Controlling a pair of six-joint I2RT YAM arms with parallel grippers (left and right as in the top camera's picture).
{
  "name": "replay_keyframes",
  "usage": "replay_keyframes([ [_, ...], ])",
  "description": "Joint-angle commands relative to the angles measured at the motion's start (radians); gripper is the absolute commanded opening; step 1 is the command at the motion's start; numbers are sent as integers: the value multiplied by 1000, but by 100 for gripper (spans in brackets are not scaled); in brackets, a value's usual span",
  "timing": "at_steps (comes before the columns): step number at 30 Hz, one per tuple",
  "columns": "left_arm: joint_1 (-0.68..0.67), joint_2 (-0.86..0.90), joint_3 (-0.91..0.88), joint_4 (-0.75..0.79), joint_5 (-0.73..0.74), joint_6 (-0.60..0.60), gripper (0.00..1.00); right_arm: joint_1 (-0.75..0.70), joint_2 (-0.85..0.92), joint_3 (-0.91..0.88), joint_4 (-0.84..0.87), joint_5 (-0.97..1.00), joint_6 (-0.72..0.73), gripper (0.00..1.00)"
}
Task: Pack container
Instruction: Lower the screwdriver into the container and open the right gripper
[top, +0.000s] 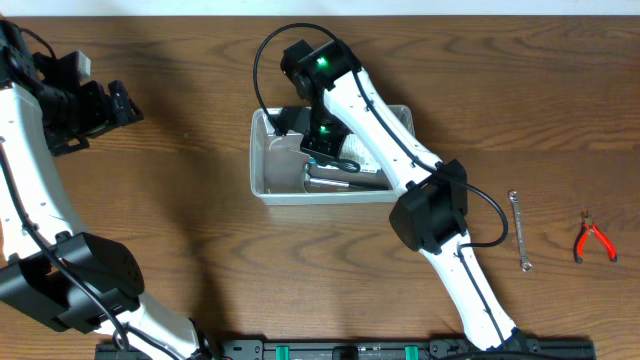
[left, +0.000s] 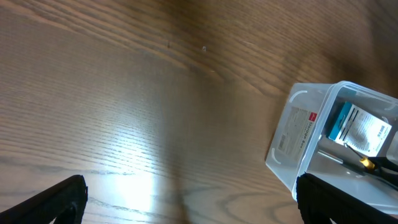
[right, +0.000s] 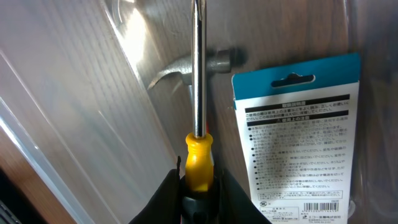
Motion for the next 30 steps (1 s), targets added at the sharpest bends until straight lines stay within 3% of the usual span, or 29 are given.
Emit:
replay_keyframes([
  [1, 0, 10, -2, 0, -12, 6, 98, -21, -29, -5, 0, -16, -19, 11],
  [21, -1, 10, -2, 0, -12, 6, 98, -63, -28, -158, 49, -27, -45, 14],
  [26, 0, 10, -2, 0, -12, 6, 98, -63, -28, -158, 56, -27, -45, 24],
  [30, 0, 10, -2, 0, -12, 6, 98, -63, -29, -158, 56, -27, -45, 25],
])
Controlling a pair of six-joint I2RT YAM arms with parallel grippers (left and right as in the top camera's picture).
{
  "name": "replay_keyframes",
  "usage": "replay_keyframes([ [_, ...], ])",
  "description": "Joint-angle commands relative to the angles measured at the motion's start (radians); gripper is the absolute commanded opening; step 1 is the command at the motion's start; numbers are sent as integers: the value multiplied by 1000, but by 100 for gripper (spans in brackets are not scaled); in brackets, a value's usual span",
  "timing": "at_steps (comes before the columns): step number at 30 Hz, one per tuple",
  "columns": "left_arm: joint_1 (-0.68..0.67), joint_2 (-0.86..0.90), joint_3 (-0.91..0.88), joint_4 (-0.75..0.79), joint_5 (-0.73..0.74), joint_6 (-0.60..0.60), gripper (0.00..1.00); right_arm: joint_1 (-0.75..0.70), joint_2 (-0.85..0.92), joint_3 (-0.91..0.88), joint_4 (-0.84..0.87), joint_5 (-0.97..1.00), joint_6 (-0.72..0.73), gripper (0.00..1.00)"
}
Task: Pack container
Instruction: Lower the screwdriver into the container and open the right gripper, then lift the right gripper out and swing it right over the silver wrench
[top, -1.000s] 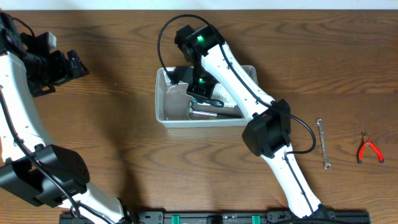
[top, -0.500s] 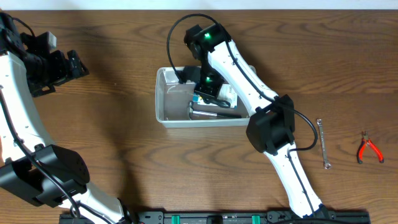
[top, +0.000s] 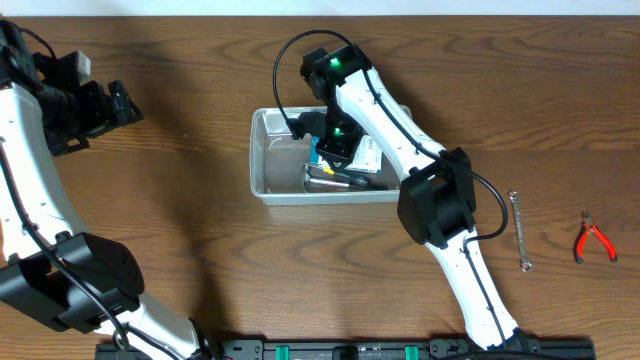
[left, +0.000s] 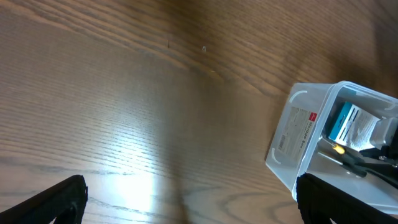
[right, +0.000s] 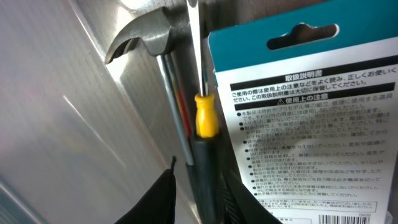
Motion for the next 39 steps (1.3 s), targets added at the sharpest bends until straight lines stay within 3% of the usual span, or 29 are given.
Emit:
replay_keyframes([
  [1, 0, 10, -2, 0, -12, 6, 98, -5, -29, -3, 0, -14, -15, 25],
  [9, 0, 10, -2, 0, -12, 6, 98, -5, -30, 7, -8, -14, -10, 25],
  [12, 0, 10, -2, 0, -12, 6, 98, -5, -39, 46, -50, -6, -3, 32],
  [14, 0, 10, -2, 0, -12, 6, 98, -7, -55, 87, -68, 40, 37, 49],
  [16, 0, 10, -2, 0, -12, 6, 98, -13, -92, 117, -68, 83, 65, 59],
  [17, -1, 10, -2, 0, -12, 6, 98, -16, -114, 127, -68, 96, 68, 73],
  [18, 0, 10, -2, 0, -12, 6, 98, -19, -138, 135, -68, 106, 68, 96],
  [19, 0, 10, -2, 0, -12, 6, 98, -25, -171, 142, -68, 114, 68, 99],
  [25, 0, 10, -2, 0, -12, 6, 98, -84, -378, 146, -68, 167, 101, 99],
  [34, 0, 10, -2, 0, -12, 6, 98, -256, -606, 143, -68, 180, 349, 99],
  [39, 0, 10, -2, 0, -12, 6, 98, -313, -714, 64, -68, 181, 391, 99],
])
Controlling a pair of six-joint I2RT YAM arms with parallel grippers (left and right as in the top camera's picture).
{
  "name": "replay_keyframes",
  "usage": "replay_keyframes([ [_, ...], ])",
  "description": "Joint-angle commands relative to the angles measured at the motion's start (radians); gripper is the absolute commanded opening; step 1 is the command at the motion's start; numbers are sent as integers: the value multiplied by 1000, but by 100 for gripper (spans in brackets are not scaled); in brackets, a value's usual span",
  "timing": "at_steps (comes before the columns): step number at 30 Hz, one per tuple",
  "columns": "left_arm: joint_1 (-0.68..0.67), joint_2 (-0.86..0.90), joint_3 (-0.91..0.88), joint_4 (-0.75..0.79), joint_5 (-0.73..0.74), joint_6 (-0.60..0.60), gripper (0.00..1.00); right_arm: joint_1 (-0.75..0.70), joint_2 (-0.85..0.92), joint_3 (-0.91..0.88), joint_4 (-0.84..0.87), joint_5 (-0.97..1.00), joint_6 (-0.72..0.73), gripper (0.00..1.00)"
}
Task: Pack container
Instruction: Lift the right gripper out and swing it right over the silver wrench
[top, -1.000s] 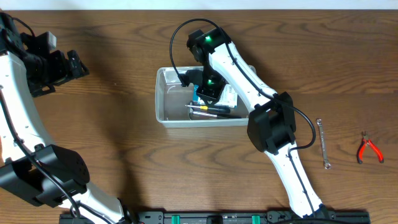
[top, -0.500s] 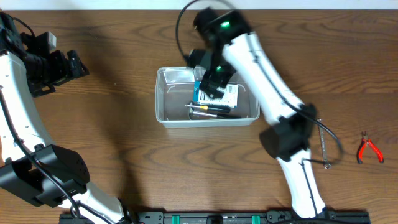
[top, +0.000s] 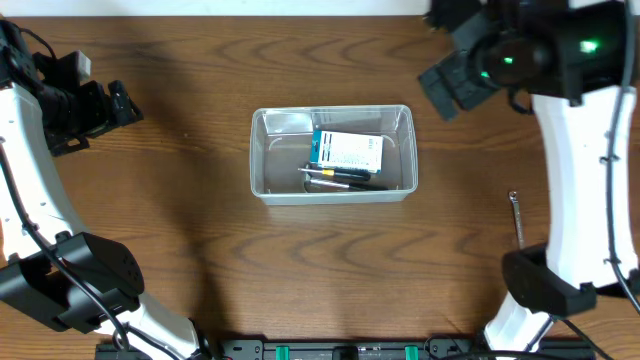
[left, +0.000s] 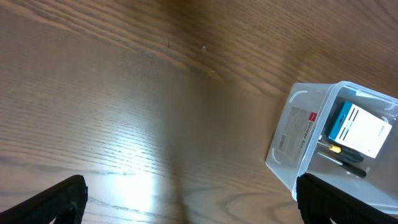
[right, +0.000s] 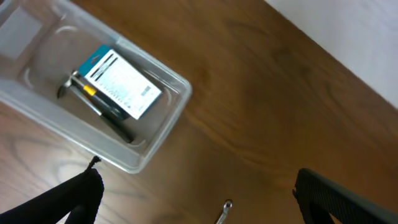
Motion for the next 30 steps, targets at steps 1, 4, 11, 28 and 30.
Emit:
replay_keyframes([
  [1, 0, 10, -2, 0, -12, 6, 98, -30, -91, -97, -6, 3, 77, 99],
  [4, 0, 10, -2, 0, -12, 6, 98, -61, -196, -271, -6, 3, 99, 99],
  [11, 0, 10, -2, 0, -12, 6, 98, -126, -454, -730, 45, 3, 172, 99],
  [28, 0, 10, -2, 0, -12, 6, 98, -497, -443, -1184, 245, -50, 246, 94],
  [30, 0, 10, -2, 0, -12, 6, 98, -529, -417, -1184, 245, -58, 247, 99],
])
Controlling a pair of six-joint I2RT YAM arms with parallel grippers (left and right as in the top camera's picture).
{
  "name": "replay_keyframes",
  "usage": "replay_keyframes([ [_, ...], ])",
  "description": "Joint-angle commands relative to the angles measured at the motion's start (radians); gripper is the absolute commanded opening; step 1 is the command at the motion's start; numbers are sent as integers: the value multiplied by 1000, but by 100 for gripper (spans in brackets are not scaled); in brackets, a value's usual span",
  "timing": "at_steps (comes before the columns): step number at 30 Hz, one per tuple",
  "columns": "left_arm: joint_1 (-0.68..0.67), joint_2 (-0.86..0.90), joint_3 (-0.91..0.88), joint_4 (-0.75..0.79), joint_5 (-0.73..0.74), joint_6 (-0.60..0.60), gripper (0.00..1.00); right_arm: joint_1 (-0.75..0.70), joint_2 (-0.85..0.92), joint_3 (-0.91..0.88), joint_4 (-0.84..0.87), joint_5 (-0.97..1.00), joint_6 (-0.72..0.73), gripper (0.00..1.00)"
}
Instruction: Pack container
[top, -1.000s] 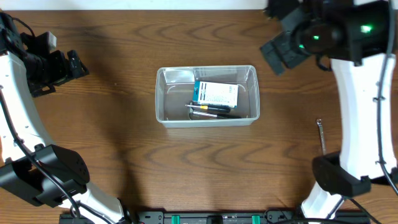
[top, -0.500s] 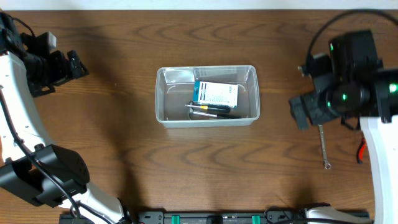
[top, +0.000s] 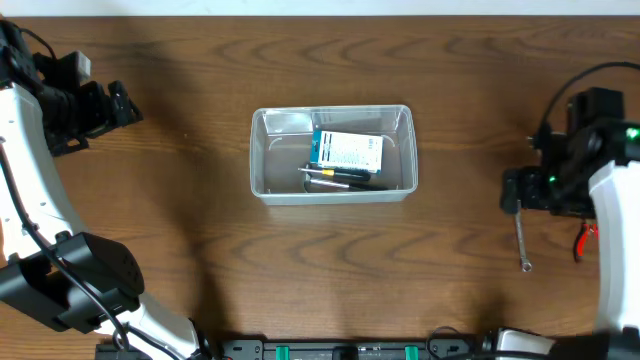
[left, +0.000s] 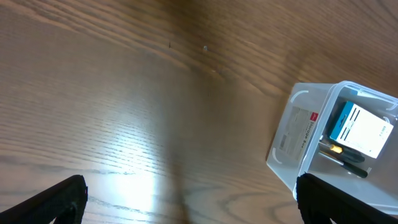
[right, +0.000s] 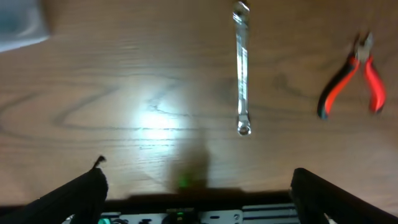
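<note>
A clear plastic container (top: 268, 180) sits mid-table, holding a blue-and-white packet (top: 346, 151), a yellow-and-black screwdriver (top: 340, 177) and a hammer beneath. A silver wrench (top: 521, 232) (right: 241, 68) and red-handled pliers (top: 588, 238) (right: 352, 78) lie on the wood at the right. My right gripper (right: 198, 193) hovers open over the table near the wrench, nothing between its fingers. My left gripper (left: 189, 199) is open, far left, well away from the container (left: 292, 140).
The black rail (top: 350, 350) along the table's front edge shows at the bottom of the right wrist view. The right arm (top: 580, 150) stands above the wrench's upper end. Bare wood lies between the container and the tools.
My right gripper has moved from high over the container's far right corner down to the right side of the table, above the wrench and pliers. The left arm is unchanged.
My right gripper was in the container, shut on the yellow-handled screwdriver beside the hammer and packet. Then the screwdriver lay lower next to the packet. Later the gripper was open and high, the screwdriver left in the container. Now it is over the wrench.
</note>
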Motion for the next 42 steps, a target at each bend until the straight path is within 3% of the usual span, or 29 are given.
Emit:
replay_keyframes([
  [1, -1, 10, -2, 0, -8, 6, 98, -46, 26, -1, 0, -34, 18, 99],
  [6, 0, 10, -1, 0, -8, 6, 98, -50, 31, -1, 1, -61, -58, 99],
  [42, 0, 10, -1, 0, -8, 6, 98, -50, 31, -1, 51, -48, -88, 99],
])
